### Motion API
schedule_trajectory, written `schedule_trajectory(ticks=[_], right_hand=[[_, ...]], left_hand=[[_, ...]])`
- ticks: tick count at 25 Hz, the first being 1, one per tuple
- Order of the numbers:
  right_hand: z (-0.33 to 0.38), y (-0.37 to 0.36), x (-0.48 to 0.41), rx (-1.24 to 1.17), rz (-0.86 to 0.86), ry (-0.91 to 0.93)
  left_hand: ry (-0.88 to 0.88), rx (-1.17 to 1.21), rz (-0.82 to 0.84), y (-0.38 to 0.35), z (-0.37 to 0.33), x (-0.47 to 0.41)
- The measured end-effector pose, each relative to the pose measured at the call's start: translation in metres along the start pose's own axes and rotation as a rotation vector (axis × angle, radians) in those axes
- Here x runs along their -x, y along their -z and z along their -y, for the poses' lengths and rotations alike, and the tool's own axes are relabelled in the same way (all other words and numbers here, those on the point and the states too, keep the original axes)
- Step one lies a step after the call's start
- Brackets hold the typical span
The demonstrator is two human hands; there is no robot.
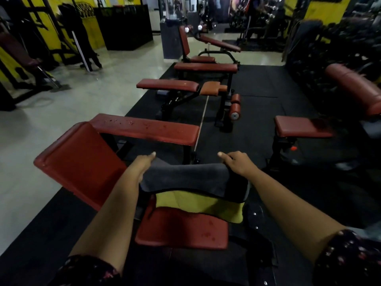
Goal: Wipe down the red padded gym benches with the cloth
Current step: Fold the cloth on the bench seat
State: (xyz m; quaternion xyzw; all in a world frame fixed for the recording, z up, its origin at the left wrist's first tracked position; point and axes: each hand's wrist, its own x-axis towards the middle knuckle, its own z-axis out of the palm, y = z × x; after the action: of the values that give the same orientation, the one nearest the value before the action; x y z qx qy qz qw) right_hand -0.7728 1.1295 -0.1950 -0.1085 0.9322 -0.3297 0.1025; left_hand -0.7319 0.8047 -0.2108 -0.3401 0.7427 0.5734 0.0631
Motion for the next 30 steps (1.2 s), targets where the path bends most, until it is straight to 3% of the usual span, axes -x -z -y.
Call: schedule_trajectory(ticks=[3, 5, 9, 14, 18, 21, 24, 28, 30], right_hand=[[-0.021, -0.006, -0.003, 0.014, 0.011, -0.263], [-0.024, -0.01, 0.001, 0.097, 0.128, -0.422], [-0.035, -0.021, 0.007, -0.064, 0.482, -0.466], [-0.045, -0.028, 0.015, 0.214, 0.63, -0.539], [-0.04, -0.034, 0.019, 0.239, 0.569, -0.505], [-0.041, -0.031, 0.015, -0.004, 0.516, -0.653], [-0.034, -0.021, 0.01, -0.245, 0.332, -0.765], [-0.003, 0.001, 0.01, -0.521, 0.108, -0.623], [0.011, 0.013, 0.009, -0.704, 0.1, -0.556]], left_hand=[[-0.249, 0.262, -0.038, -0.017, -0.025, 0.026], [-0.372, 0.377, -0.036, -0.026, -0.041, 0.045], [-0.435, 0.564, -0.009, -0.04, -0.062, 0.062], [-0.478, 0.599, 0.055, -0.042, -0.072, 0.07], [-0.434, 0.571, -0.021, -0.035, -0.065, 0.069], [-0.341, 0.619, -0.174, -0.015, -0.053, 0.069], [-0.324, 0.516, -0.328, 0.006, -0.031, 0.072], [-0.31, 0.428, -0.456, 0.034, -0.002, 0.061], [-0.33, 0.434, -0.484, 0.048, 0.006, 0.053]])
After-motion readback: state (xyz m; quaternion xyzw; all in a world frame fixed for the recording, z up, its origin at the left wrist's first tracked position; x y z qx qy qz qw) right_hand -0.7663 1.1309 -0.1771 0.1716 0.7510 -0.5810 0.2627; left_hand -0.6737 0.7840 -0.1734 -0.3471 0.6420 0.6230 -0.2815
